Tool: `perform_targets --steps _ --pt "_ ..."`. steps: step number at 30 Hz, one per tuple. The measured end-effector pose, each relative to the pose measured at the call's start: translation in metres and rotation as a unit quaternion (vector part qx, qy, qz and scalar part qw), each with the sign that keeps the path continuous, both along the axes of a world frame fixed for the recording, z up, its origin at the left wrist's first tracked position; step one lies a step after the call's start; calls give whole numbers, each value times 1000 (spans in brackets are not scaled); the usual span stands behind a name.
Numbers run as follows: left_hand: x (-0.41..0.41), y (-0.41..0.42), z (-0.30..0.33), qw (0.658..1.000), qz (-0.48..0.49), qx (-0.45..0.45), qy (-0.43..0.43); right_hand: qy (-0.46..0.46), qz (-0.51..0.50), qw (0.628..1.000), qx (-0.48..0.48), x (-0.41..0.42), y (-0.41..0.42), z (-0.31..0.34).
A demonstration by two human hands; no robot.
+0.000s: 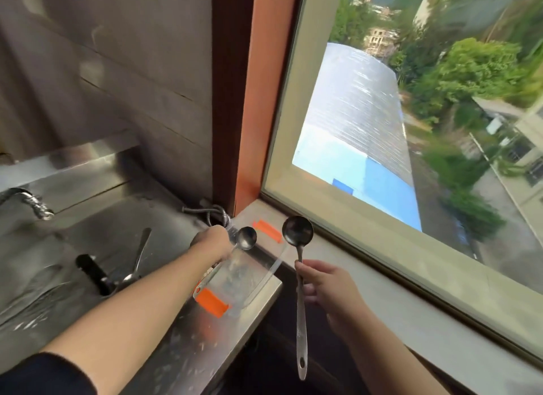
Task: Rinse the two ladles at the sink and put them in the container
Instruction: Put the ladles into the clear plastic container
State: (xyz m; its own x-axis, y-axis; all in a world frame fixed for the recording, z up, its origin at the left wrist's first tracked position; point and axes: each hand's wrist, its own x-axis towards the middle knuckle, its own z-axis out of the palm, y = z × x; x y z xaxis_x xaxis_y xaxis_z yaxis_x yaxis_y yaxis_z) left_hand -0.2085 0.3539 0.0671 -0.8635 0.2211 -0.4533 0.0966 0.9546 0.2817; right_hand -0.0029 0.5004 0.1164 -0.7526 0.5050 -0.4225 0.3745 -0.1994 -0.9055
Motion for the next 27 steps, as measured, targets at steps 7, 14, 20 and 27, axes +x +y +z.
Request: perform_targets --steps 7,14,20,27 --pt "-4 28 -24 990 -67 -97 76 3 22 999 -24 -14 2 -5" --pt "6 29 -43 982 -72 -136 108 4 50 997 -51 -14 22 -9" --pt "17 20 -32 983 -48 -101 148 -12 104 991 -83 -23 41 -14" --pt "64 -20 12 960 114 217 136 -19 144 981 -126 -48 55 -10"
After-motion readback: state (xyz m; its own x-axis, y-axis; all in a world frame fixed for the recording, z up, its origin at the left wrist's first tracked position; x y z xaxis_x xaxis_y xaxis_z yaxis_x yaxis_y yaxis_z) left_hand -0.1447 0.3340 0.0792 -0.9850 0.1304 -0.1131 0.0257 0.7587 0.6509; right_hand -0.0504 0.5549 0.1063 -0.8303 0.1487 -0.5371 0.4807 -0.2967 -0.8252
